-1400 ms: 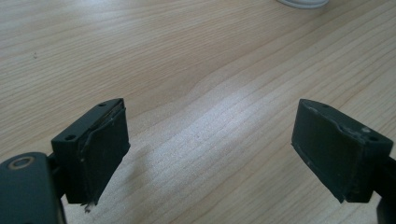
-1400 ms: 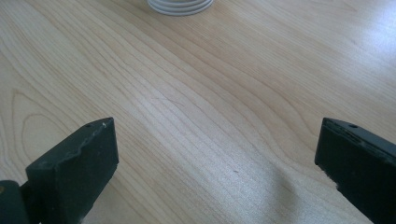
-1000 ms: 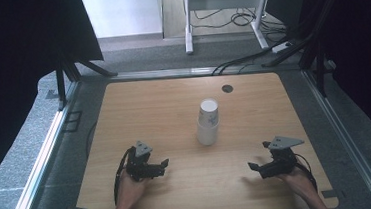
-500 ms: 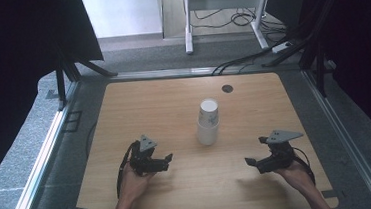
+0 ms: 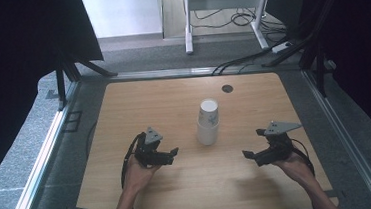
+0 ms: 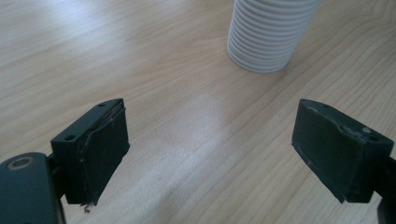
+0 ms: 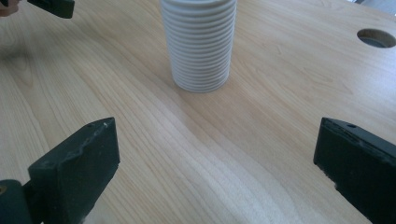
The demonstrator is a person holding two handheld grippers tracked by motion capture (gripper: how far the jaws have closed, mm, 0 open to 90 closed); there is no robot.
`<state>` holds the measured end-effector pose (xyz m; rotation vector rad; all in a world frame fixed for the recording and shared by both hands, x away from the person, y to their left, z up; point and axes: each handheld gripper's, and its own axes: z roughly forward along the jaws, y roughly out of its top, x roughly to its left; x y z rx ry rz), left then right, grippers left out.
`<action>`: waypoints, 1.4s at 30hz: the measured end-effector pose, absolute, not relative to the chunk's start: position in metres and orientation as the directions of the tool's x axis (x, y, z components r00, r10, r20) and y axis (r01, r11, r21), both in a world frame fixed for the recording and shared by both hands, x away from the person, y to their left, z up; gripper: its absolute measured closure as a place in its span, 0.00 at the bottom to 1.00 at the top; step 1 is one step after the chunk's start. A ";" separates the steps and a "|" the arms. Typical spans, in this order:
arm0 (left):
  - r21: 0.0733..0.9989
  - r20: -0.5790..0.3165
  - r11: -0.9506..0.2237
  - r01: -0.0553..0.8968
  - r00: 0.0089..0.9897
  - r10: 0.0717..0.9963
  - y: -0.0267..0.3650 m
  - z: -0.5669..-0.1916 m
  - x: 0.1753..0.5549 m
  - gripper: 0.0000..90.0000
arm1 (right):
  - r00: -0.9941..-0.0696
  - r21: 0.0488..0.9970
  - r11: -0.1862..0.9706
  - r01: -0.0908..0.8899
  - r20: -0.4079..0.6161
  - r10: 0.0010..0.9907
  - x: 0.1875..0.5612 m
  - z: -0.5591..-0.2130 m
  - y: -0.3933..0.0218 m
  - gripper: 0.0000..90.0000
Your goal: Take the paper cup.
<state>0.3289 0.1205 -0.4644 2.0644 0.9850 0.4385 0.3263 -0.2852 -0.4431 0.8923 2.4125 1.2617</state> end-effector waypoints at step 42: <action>0.782 -0.024 -0.450 0.432 0.741 0.671 0.062 -0.450 0.373 0.11 | -0.814 0.824 0.424 0.375 0.074 0.576 0.370 -0.408 -0.246 0.01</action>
